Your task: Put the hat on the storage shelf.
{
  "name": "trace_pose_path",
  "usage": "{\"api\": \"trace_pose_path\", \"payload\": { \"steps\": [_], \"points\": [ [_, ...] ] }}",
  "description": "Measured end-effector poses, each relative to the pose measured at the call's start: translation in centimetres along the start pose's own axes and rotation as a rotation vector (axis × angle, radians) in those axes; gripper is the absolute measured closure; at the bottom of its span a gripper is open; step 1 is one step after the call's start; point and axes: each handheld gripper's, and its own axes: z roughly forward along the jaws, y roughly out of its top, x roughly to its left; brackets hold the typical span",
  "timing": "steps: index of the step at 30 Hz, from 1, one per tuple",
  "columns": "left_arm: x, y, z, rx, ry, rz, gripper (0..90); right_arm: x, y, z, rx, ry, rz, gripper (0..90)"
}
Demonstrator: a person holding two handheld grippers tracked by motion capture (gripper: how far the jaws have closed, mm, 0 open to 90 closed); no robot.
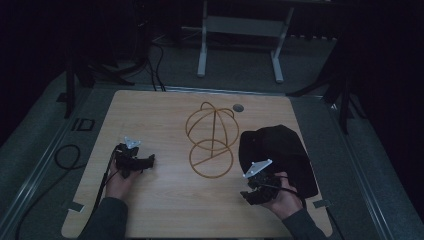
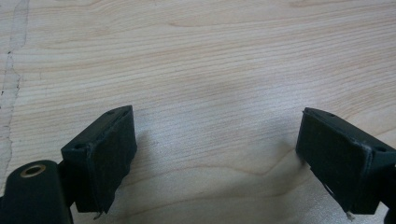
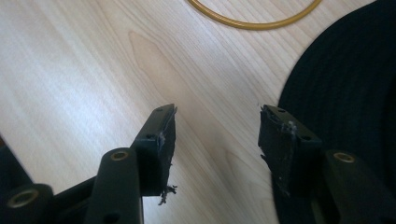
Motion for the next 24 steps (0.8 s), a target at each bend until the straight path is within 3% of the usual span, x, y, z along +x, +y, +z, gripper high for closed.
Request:
{"api": "trace_pose_path", "payload": {
  "steps": [5, 9, 16, 17, 24],
  "points": [
    [0.0, 0.0, 0.0, 0.0, 0.0, 0.0, 12.5, -0.5, 0.4, -1.6, 0.005, 0.041, -0.069, 45.8],
    [0.0, 0.0, 0.0, 0.0, 0.0, 0.0, 12.5, -1.3, 0.6, -3.1, 0.009, 0.03, -0.1, 45.7],
    [0.0, 0.0, 0.0, 0.0, 0.0, 0.0, 12.5, -2.7, 0.6, -5.7, -0.015, 0.026, -0.084, 45.5],
    [0.0, 0.0, 0.0, 0.0, 0.0, 0.0, 12.5, -3.3, 0.6, -6.9, -0.024, 0.007, -0.077, 45.6],
    [0.0, 0.0, 0.0, 0.0, 0.0, 0.0, 12.4, -4.5, 0.3, -8.8, -0.041, -0.021, -0.062, 45.1]
  ]
}}
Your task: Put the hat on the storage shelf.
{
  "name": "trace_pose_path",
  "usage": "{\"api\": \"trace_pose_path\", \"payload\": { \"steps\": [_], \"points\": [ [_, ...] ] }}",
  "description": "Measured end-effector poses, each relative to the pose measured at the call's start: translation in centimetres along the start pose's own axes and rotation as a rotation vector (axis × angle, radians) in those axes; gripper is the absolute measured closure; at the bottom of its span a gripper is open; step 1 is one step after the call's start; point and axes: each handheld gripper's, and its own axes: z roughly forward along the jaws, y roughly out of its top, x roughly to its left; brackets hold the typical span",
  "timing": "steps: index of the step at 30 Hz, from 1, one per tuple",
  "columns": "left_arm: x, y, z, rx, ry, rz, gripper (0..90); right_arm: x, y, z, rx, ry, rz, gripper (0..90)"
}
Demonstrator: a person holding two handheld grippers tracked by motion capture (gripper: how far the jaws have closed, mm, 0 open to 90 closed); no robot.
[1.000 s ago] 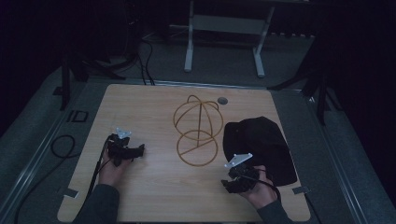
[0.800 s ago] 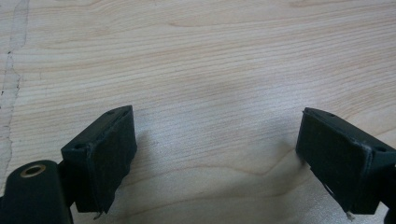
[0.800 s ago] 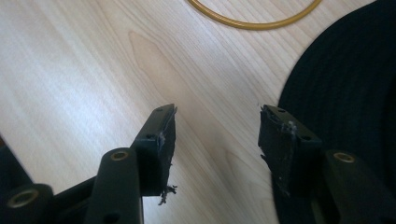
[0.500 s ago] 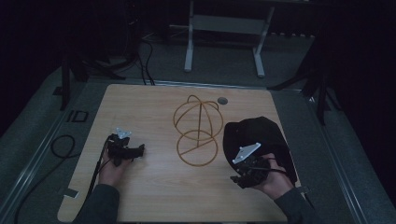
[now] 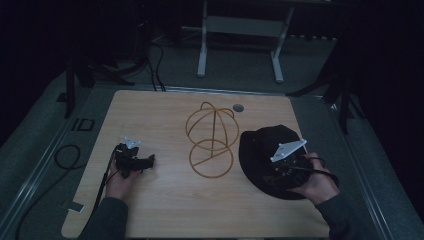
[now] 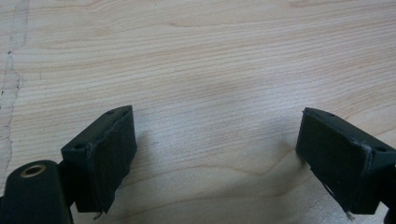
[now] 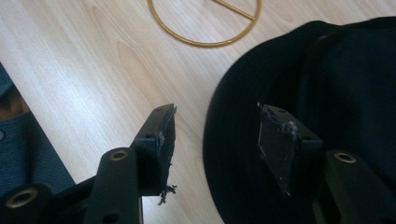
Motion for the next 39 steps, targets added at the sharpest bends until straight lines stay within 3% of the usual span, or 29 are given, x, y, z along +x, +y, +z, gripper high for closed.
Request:
{"api": "trace_pose_path", "payload": {
  "steps": [4, 9, 23, 34, 39],
  "points": [
    [0.0, 0.0, 0.0, 0.0, 0.0, 0.0, 12.5, -0.6, -0.2, -0.7, 0.006, -0.024, -0.003, 45.2],
    [0.0, 0.0, 0.0, 0.0, 0.0, 0.0, 12.5, -2.0, -0.6, -1.4, 0.008, -0.051, 0.029, 44.1],
    [0.0, 0.0, 0.0, 0.0, 0.0, 0.0, 12.5, -5.5, -2.1, -2.7, 0.039, -0.111, 0.093, 30.8],
    [0.0, 0.0, 0.0, 0.0, 0.0, 0.0, 12.5, -7.7, -4.0, -2.6, 0.082, -0.134, 0.177, 17.5],
    [0.0, 0.0, 0.0, 0.0, 0.0, 0.0, 12.5, -8.4, -4.9, -2.1, 0.113, -0.148, 0.206, 15.7]
  ]
}}
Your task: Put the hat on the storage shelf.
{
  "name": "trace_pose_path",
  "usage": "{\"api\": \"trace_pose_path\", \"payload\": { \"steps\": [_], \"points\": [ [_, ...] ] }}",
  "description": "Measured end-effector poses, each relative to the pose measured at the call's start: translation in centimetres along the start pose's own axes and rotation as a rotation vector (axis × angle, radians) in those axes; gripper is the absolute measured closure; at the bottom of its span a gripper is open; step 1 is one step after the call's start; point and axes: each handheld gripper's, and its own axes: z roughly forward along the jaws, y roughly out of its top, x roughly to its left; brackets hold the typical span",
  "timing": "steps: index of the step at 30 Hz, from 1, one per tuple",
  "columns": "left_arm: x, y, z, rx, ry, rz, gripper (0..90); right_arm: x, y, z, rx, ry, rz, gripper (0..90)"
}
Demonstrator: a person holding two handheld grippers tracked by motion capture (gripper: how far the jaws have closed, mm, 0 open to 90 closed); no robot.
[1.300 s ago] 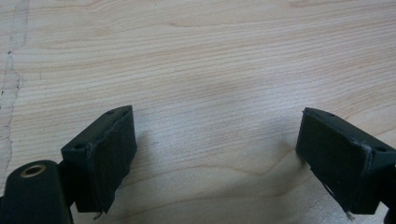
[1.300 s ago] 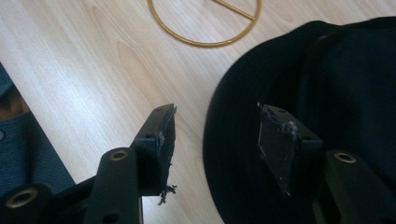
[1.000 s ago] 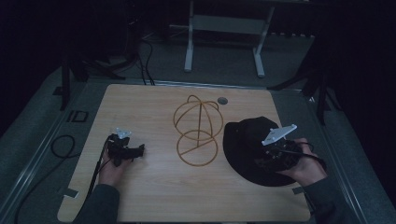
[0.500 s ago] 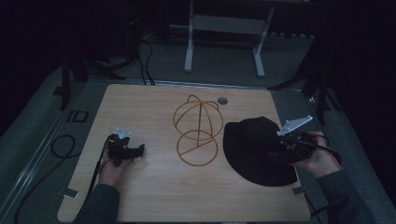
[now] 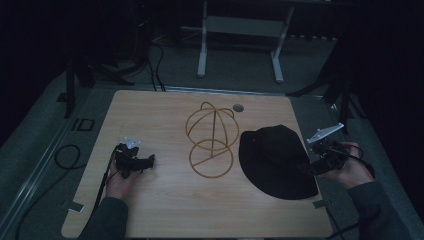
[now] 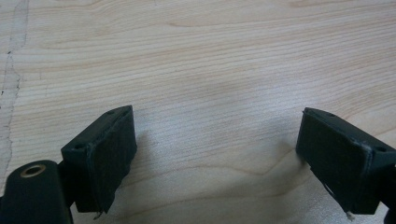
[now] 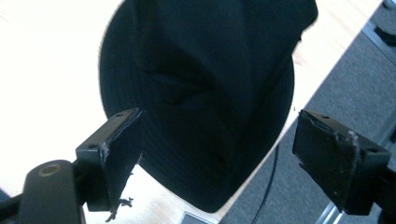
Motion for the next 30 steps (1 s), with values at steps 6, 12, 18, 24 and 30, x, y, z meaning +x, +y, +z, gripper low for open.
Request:
{"api": "trace_pose_path", "payload": {
  "steps": [6, 12, 18, 24, 30],
  "points": [
    [0.0, 0.0, 0.0, 0.0, 0.0, 0.0, 12.5, -0.7, -0.3, 1.7, 0.034, 0.015, 0.025, 13.8],
    [0.0, 0.0, 0.0, 0.0, 0.0, 0.0, 12.5, -1.2, 0.2, 3.5, 0.061, 0.044, 0.046, 13.0],
    [0.0, 0.0, 0.0, 0.0, 0.0, 0.0, 12.4, -1.7, 0.7, 4.9, 0.114, 0.066, 0.029, 16.5],
    [0.0, 0.0, 0.0, 0.0, 0.0, 0.0, 12.4, -2.2, 1.3, 5.9, 0.157, 0.104, 0.018, 26.9],
    [0.0, 0.0, 0.0, 0.0, 0.0, 0.0, 12.5, -2.6, 2.0, 6.5, 0.213, 0.137, -0.003, 38.1]
  ]
}}
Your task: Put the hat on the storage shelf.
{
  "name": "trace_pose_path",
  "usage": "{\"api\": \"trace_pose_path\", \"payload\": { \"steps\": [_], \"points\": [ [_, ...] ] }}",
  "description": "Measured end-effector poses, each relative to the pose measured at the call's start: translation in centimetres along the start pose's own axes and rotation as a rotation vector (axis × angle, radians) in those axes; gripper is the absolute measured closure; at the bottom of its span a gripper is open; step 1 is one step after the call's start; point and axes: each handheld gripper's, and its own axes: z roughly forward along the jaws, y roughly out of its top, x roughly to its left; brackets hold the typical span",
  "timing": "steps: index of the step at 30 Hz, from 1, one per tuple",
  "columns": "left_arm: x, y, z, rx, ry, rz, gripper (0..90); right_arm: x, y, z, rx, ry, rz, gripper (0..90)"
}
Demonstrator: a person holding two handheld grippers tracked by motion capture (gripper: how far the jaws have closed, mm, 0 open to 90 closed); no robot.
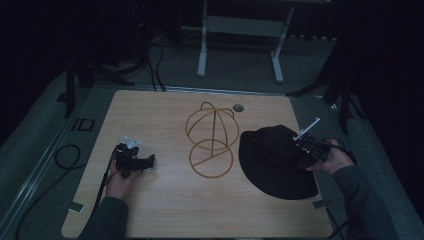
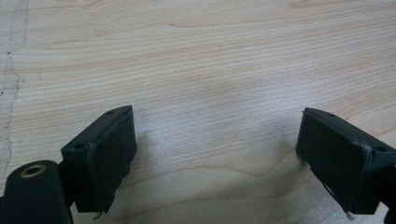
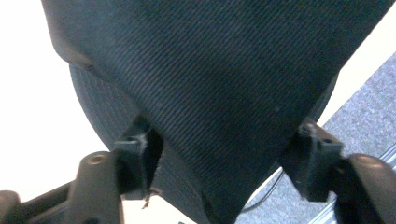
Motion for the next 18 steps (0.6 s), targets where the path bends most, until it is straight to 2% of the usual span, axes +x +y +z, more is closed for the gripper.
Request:
{"api": "trace_pose_path", "payload": {
  "steps": [6, 13, 18],
  "points": [
    [0.0, 0.0, 0.0, 0.0, 0.0, 0.0, 12.5, -0.3, 0.6, 0.3, 0.041, 0.027, -0.009, 46.4],
    [0.0, 0.0, 0.0, 0.0, 0.0, 0.0, 12.5, -0.7, 1.3, 0.6, 0.086, 0.076, -0.023, 60.1],
    [0.0, 0.0, 0.0, 0.0, 0.0, 0.0, 12.5, -0.9, 1.4, 0.7, 0.129, 0.083, -0.029, 70.0]
  ]
}}
